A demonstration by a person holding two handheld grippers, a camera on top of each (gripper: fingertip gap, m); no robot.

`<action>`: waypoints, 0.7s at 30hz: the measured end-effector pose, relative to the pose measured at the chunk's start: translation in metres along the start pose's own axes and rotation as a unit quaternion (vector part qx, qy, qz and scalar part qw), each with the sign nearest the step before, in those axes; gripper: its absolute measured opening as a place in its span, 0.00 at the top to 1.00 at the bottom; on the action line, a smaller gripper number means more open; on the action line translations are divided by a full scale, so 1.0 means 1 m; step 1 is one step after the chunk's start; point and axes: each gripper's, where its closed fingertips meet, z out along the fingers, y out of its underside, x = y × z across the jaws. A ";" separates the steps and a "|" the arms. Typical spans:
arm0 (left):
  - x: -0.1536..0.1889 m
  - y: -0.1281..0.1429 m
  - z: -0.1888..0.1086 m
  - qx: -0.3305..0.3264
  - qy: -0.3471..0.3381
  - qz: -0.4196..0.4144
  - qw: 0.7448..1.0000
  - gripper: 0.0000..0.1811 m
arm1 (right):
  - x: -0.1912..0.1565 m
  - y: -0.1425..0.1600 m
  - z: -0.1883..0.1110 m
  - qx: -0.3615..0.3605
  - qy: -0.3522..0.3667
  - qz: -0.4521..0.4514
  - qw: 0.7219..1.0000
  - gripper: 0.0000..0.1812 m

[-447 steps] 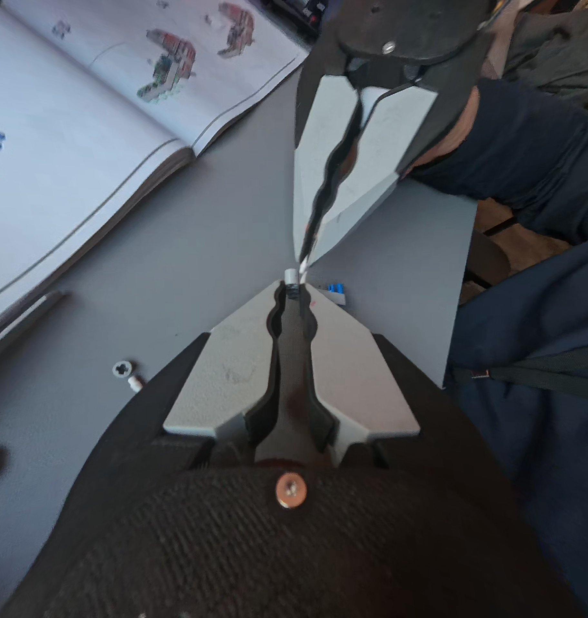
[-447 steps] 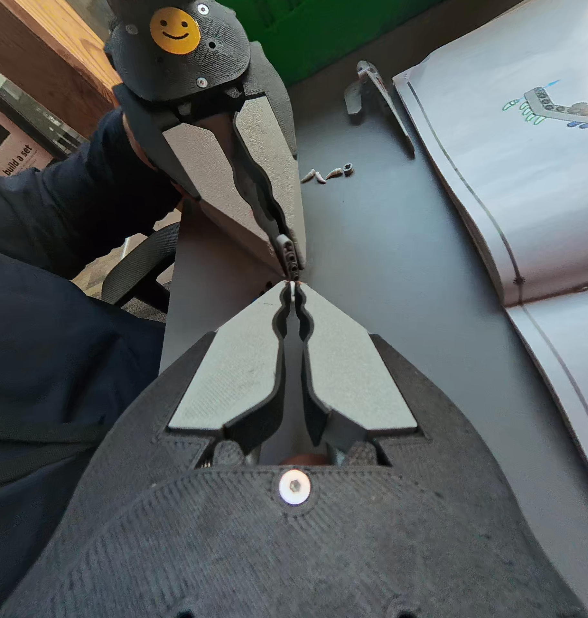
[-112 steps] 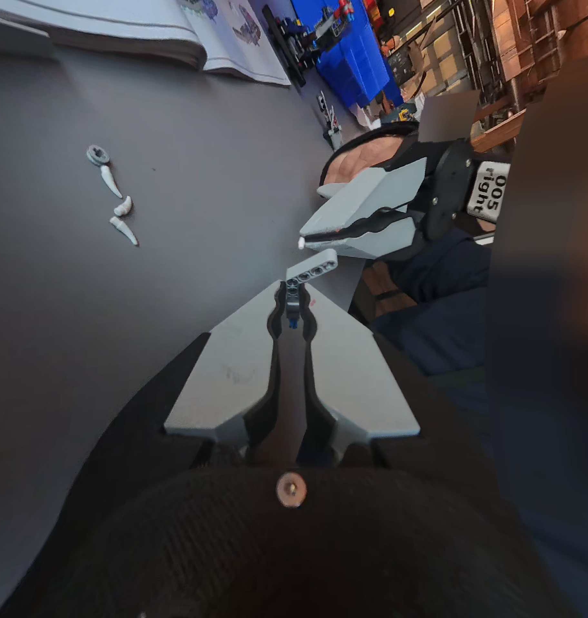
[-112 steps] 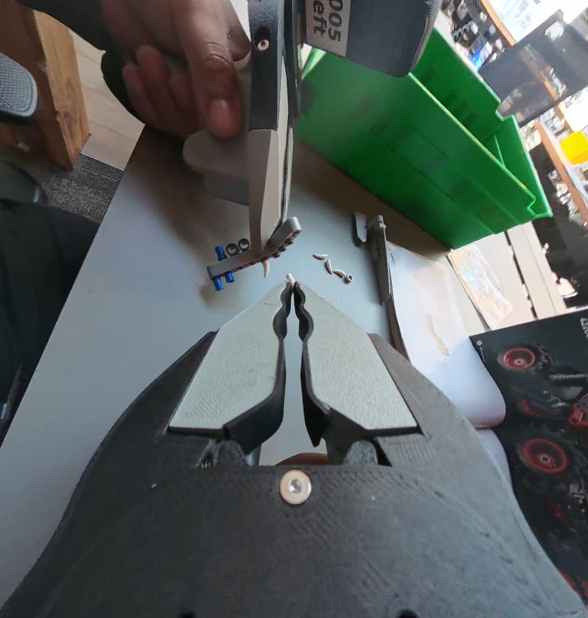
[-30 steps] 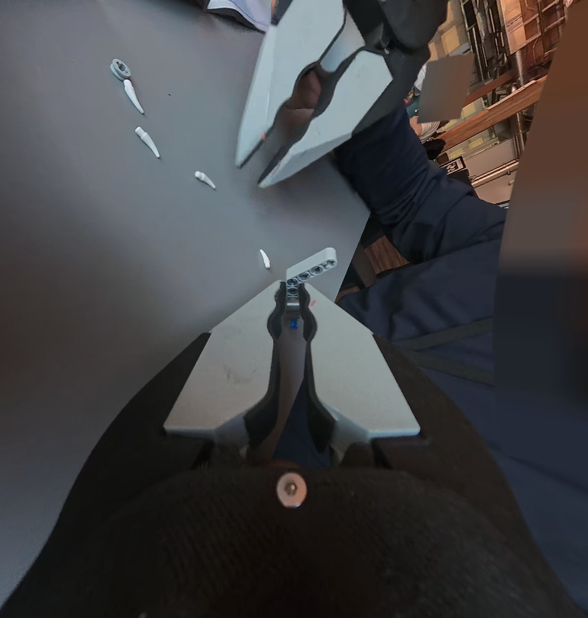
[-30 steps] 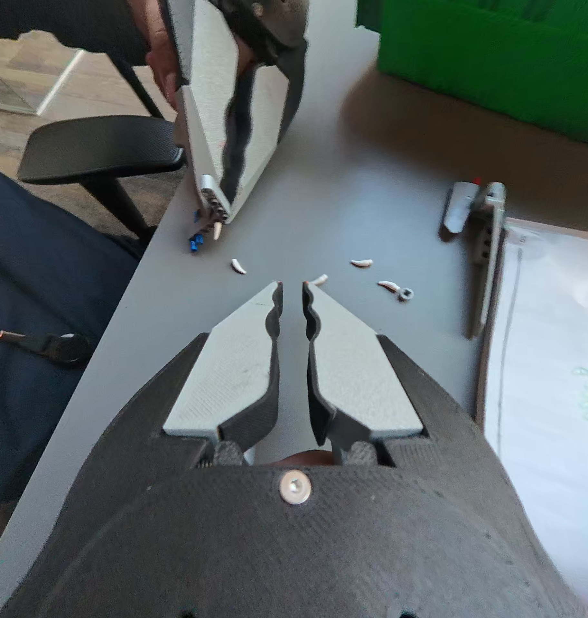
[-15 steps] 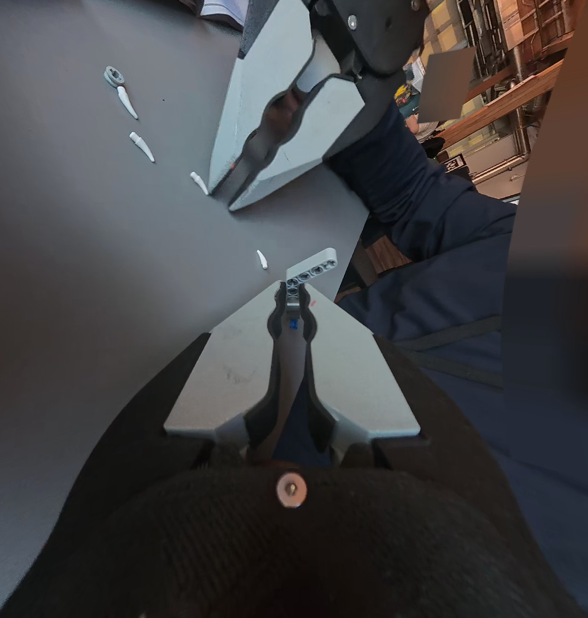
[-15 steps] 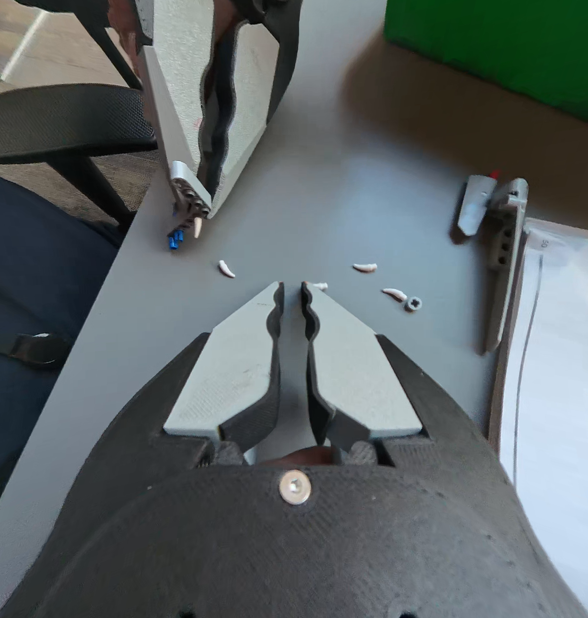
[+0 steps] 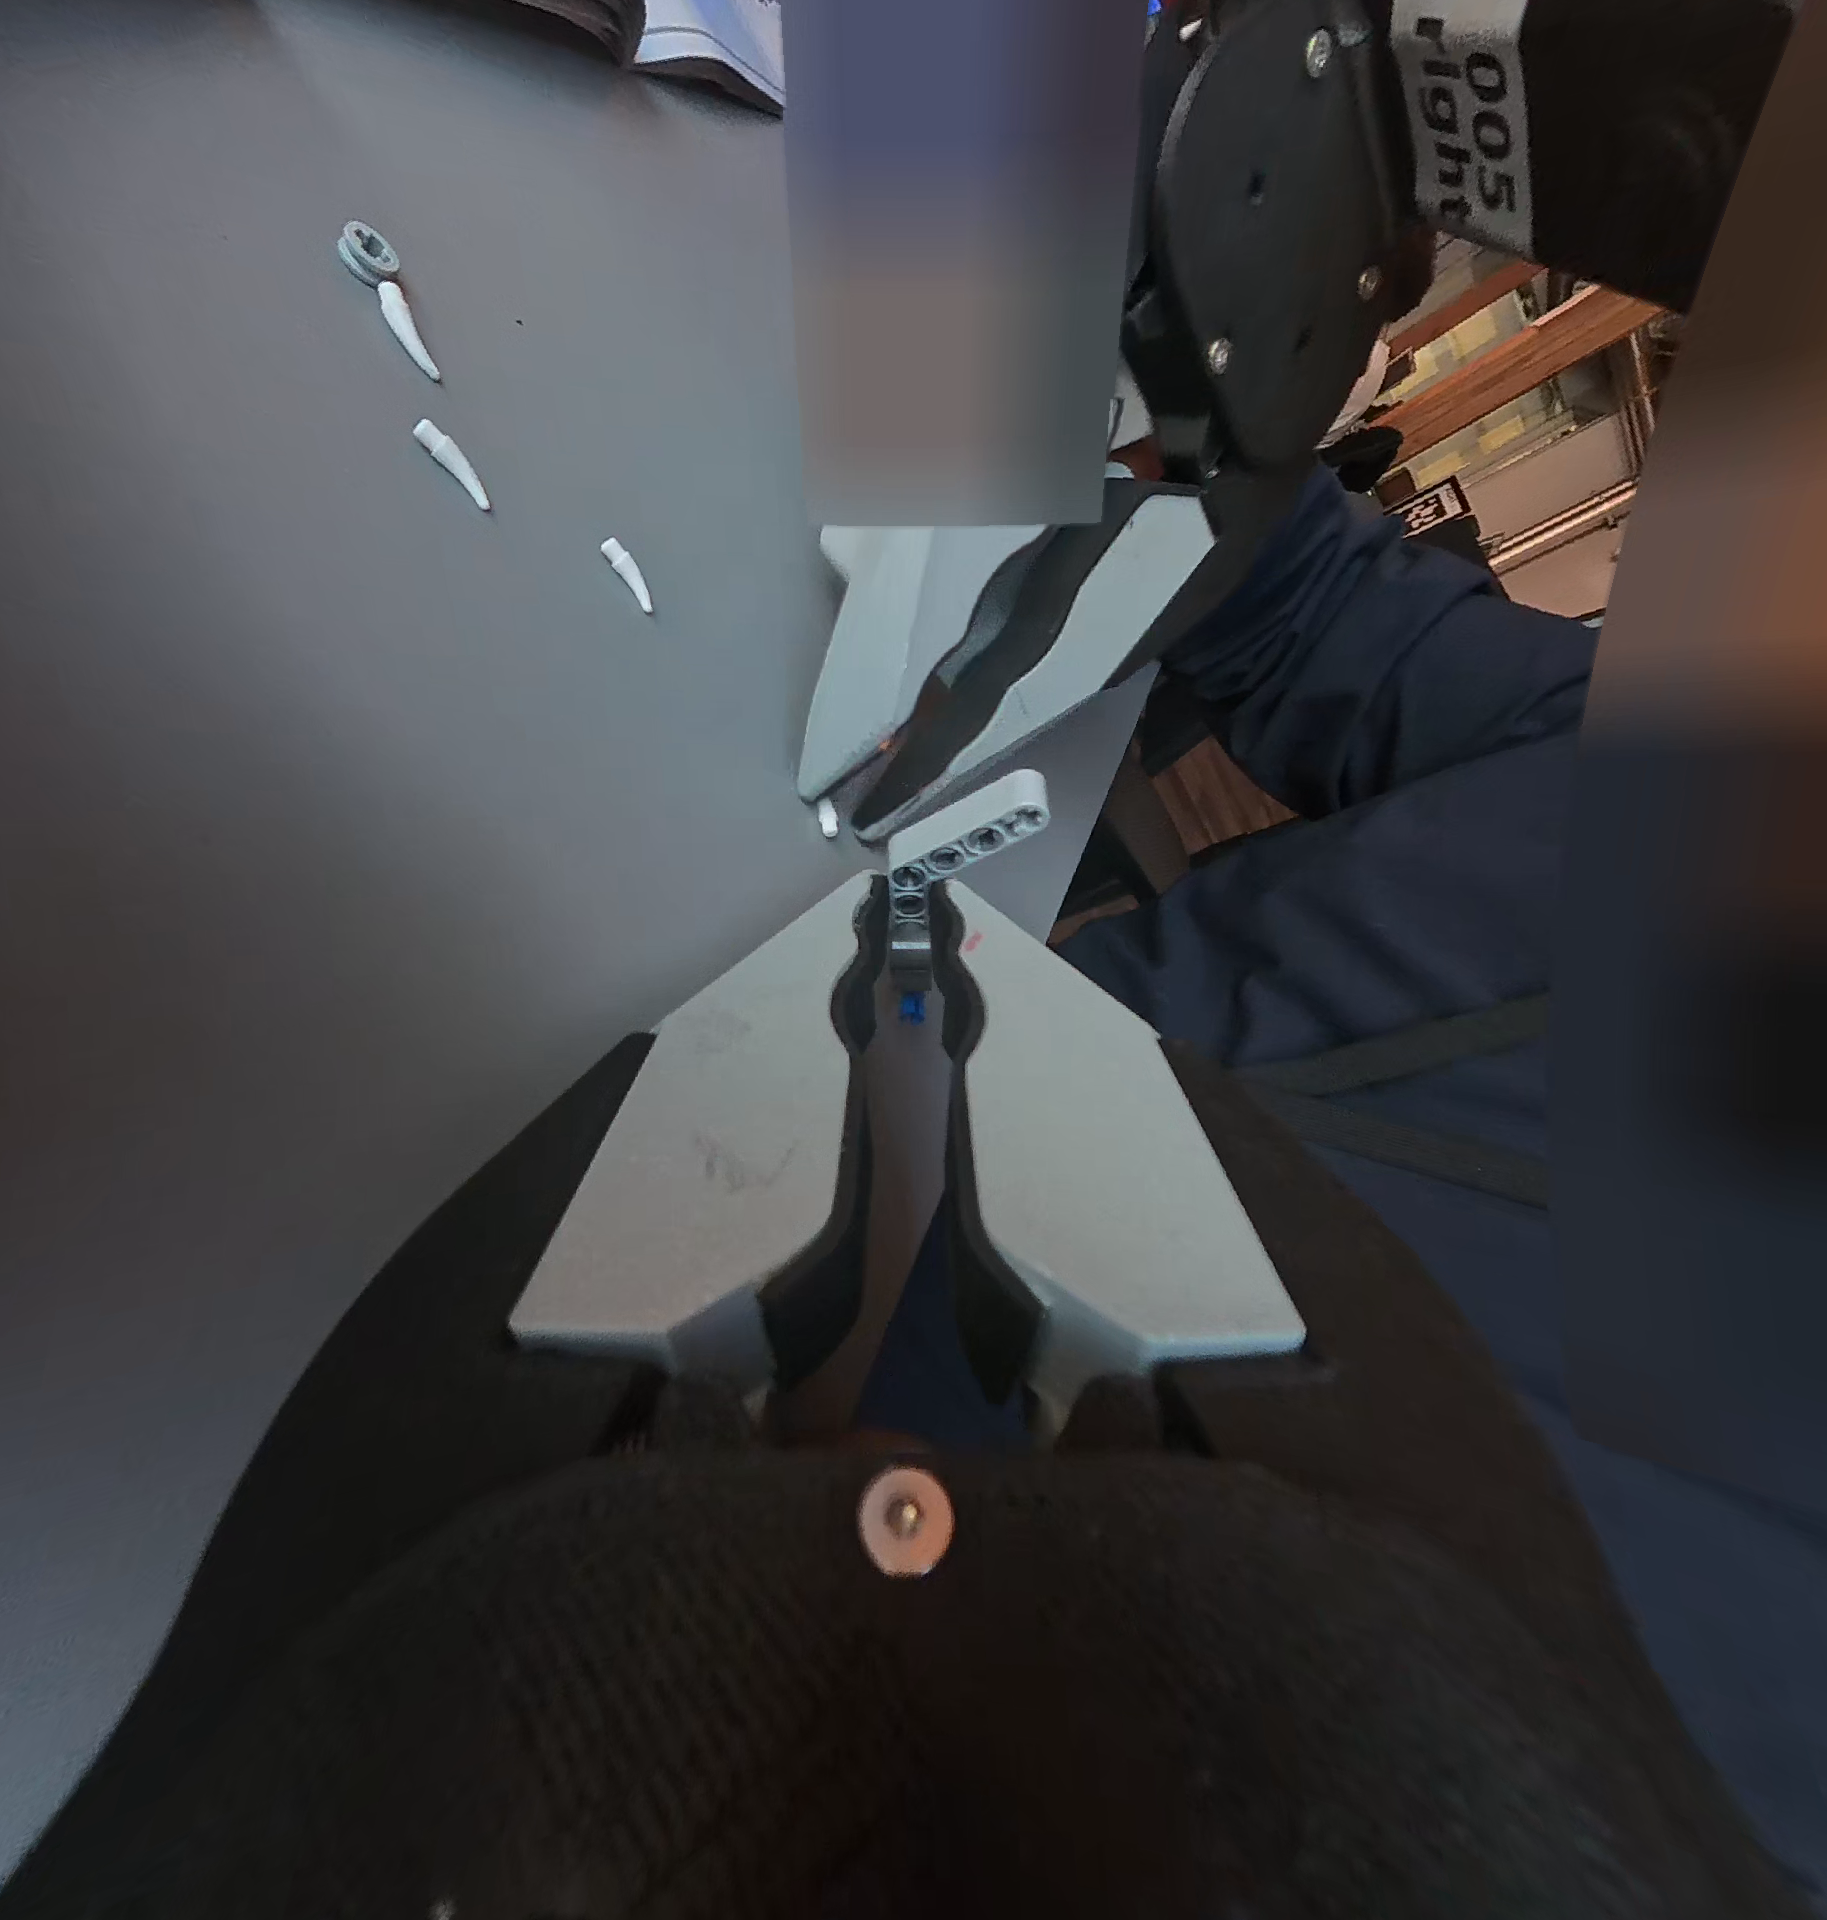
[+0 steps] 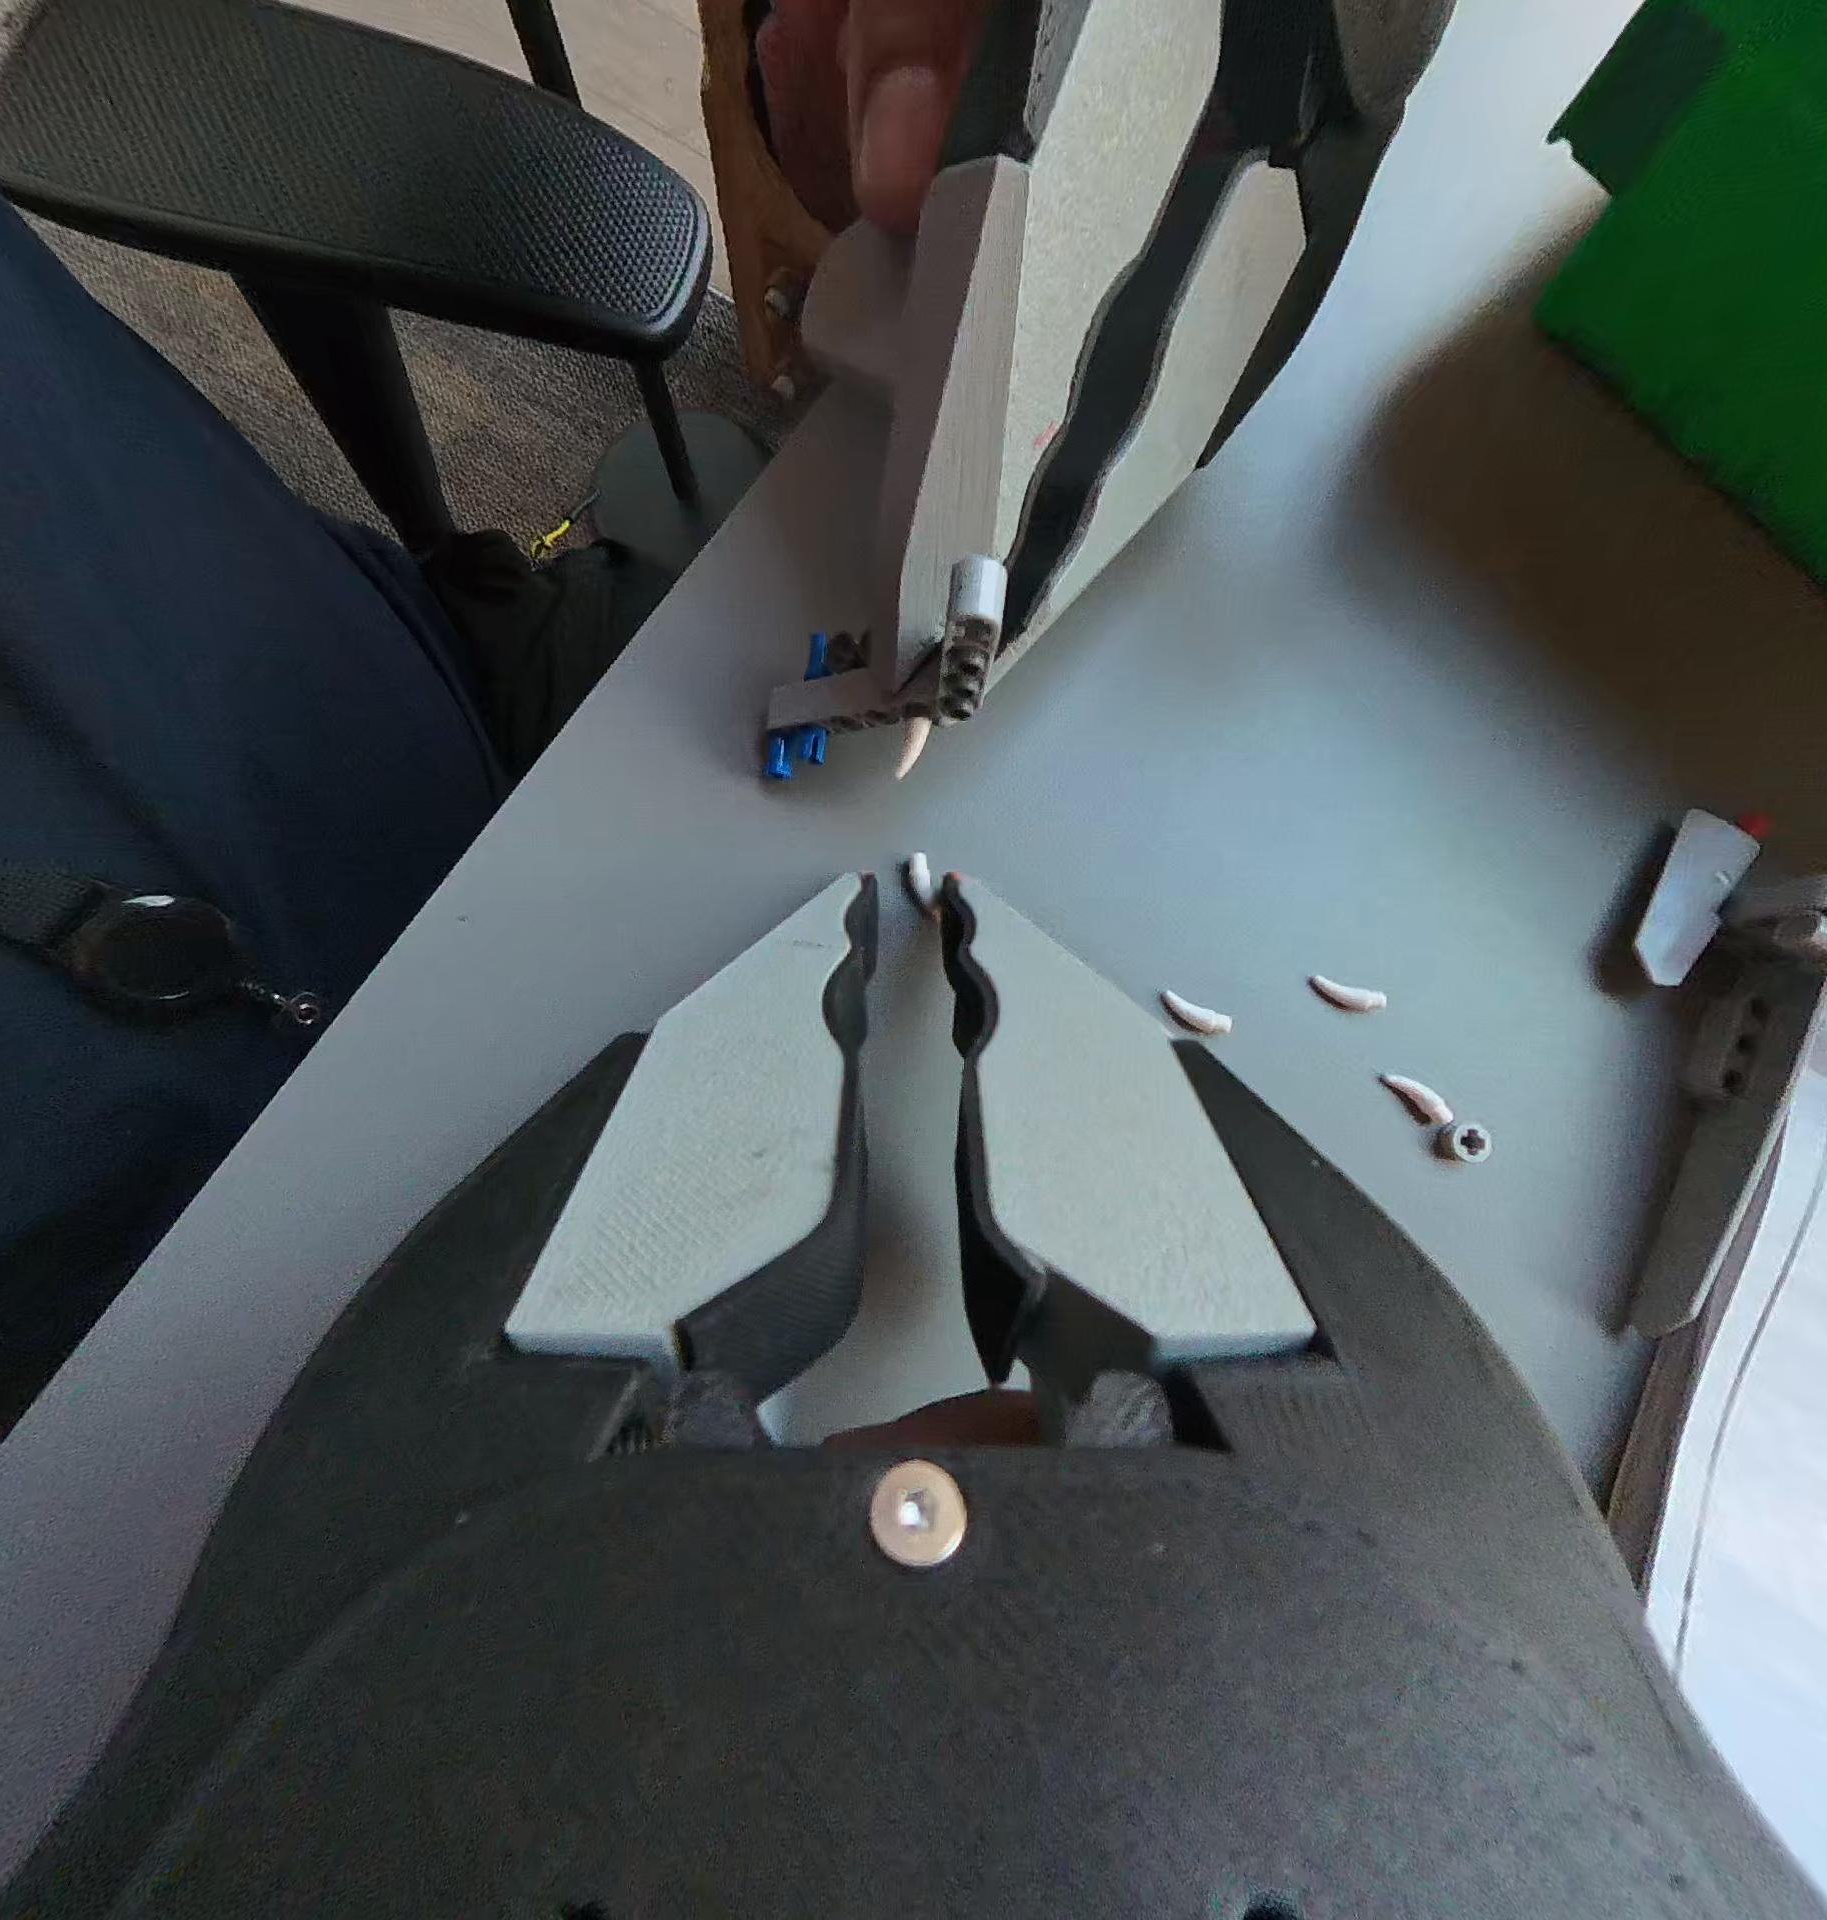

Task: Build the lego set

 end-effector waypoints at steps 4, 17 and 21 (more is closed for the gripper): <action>-0.001 0.000 0.001 -0.004 0.000 -0.012 1.000 0.97 | 0.002 -0.002 0.002 0.017 -0.010 0.017 1.000 1.00; -0.008 -0.001 0.011 -0.031 -0.009 -0.094 0.995 0.92 | 0.008 0.009 -0.022 0.069 0.020 0.145 0.987 1.00; -0.012 -0.010 0.005 -0.010 -0.042 -0.087 0.995 0.83 | 0.013 0.013 -0.030 0.084 0.027 0.176 0.981 1.00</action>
